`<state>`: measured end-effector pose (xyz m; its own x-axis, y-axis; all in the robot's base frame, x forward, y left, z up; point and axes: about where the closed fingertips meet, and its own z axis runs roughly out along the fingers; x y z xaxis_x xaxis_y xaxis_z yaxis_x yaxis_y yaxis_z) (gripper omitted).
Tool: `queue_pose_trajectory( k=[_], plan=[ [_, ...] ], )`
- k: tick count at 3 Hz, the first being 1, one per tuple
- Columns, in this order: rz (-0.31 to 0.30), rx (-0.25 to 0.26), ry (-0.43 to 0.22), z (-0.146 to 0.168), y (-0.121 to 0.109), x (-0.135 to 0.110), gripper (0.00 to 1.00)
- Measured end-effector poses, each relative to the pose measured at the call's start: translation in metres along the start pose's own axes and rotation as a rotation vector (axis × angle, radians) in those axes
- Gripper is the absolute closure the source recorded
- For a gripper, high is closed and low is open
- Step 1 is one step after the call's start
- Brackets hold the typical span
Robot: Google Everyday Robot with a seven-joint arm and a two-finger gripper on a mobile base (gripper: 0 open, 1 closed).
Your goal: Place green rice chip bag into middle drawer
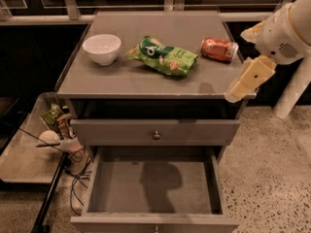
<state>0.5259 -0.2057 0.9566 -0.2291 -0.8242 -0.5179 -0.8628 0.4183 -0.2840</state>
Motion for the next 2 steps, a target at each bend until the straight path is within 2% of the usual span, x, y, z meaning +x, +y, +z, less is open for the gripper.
queue_pose_trajectory(
  k=[2],
  plan=[
    [0.009, -0.014, -0.022, 0.0043, 0.0019, -0.0047, 0.0]
  ],
)
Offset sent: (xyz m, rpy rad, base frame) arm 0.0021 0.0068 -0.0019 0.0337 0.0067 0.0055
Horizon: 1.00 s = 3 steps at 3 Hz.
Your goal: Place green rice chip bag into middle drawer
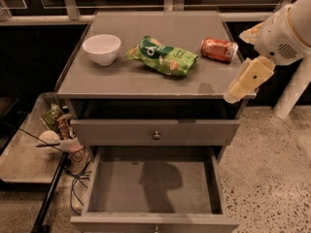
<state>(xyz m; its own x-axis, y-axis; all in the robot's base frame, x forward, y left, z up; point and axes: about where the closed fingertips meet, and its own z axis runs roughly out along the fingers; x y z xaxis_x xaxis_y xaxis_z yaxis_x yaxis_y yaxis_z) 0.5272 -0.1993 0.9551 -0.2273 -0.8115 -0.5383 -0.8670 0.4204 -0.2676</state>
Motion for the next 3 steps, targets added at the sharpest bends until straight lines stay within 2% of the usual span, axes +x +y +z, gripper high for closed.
queue_pose_trajectory(
  k=[1, 2, 3],
  plan=[
    [-0.038, 0.0, -0.003, 0.001, 0.005, -0.008, 0.0],
    [-0.135, -0.012, -0.053, 0.028, 0.003, -0.036, 0.0],
    [-0.257, 0.004, -0.133, 0.061, -0.002, -0.074, 0.0]
  ],
)
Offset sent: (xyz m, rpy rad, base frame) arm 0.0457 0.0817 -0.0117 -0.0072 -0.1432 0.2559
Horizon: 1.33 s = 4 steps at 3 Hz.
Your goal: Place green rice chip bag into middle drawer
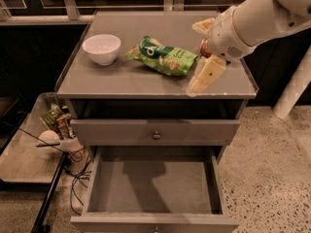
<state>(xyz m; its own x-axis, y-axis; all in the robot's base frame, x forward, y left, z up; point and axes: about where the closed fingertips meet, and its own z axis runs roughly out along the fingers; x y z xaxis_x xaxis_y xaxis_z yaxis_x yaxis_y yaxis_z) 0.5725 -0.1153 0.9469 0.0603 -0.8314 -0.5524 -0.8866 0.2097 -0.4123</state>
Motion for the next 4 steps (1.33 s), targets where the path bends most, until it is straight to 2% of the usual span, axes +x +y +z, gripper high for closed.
queue_pose_trajectory(
  k=[1, 2, 3, 4],
  plan=[
    [-0.077, 0.039, -0.061, 0.028, -0.018, -0.023, 0.0],
    [-0.084, 0.058, -0.1, 0.054, -0.038, -0.032, 0.0],
    [-0.063, 0.05, -0.105, 0.081, -0.056, -0.032, 0.0],
    [-0.008, 0.025, -0.076, 0.112, -0.074, -0.023, 0.0]
  ],
)
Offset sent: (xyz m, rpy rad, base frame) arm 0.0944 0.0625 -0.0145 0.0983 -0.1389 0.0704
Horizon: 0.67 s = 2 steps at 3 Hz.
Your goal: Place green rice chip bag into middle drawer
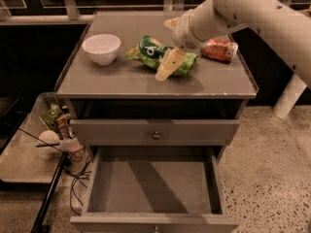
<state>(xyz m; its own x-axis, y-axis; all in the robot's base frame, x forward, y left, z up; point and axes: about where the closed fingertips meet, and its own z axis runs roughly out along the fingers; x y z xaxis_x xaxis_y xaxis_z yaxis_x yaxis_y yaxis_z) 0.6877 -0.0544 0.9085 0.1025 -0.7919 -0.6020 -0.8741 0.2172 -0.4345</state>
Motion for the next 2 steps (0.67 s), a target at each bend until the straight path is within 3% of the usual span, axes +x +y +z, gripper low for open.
queue_pose_trajectory(
  k=[2],
  plan=[
    [0.111, -0.043, 0.058, 0.043, -0.008, 0.023, 0.0]
  ],
)
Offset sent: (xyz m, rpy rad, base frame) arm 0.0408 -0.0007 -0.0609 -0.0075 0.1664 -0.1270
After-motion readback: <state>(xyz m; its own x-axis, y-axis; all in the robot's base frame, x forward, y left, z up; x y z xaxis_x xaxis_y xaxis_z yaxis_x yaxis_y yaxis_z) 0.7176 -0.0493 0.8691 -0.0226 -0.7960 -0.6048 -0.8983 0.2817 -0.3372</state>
